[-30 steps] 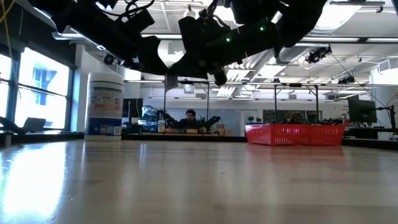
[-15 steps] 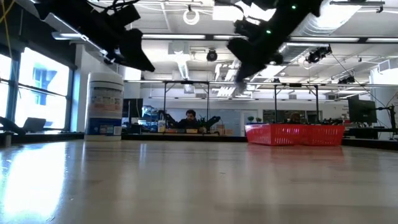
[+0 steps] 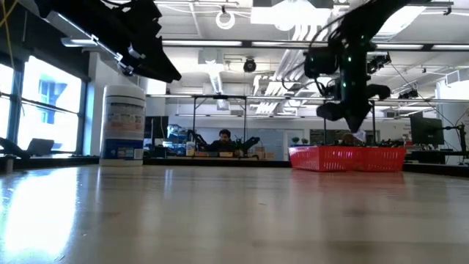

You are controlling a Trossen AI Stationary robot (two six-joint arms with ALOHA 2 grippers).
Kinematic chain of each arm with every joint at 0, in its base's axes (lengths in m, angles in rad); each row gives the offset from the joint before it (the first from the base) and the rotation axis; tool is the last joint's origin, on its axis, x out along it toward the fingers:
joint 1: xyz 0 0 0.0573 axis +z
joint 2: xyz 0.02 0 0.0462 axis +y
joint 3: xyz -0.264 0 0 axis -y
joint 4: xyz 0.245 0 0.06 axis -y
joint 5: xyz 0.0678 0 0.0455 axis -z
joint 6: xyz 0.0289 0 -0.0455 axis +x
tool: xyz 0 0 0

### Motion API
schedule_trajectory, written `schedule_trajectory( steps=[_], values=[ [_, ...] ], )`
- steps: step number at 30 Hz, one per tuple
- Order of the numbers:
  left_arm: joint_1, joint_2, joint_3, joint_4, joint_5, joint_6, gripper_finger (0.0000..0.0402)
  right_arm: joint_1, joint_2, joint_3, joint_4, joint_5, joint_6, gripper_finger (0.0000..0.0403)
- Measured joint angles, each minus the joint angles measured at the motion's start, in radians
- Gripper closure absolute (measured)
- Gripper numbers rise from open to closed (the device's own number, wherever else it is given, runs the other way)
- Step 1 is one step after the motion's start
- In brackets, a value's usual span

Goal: Pick & Place First Aid Supplies
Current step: Put the ointment pack into the right red bin

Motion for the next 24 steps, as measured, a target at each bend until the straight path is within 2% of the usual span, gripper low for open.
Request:
schedule_trajectory(
  steps=[5, 10, 16, 20, 24],
  values=[
    [0.000, 0.000, 0.000, 0.001, 0.017, 0.000, 0.0167, -0.111, 0.075, 0.000, -0.001, -0.084, -0.078, 0.0402],
    [0.000, 0.000, 0.000, 0.000, 0.017, 0.000, 0.0167, -0.168, 0.148, 0.000, 0.011, -0.089, -0.119, 0.0398],
    [0.000, 0.000, 0.000, -0.019, 0.028, -0.043, 0.0167, -0.187, 0.163, 0.000, 0.023, -0.068, -0.162, 0.0352],
    [-0.002, -0.006, 0.044, -0.133, 0.091, -0.054, 0.0167, -0.174, 0.140, 0.000, 0.003, -0.039, -0.168, 0.0317],
    [-0.049, -0.015, 0.095, -0.311, 0.135, -0.113, 0.0167, -0.137, 0.088, 0.000, -0.025, 0.006, -0.169, 0.0297]
  ],
)
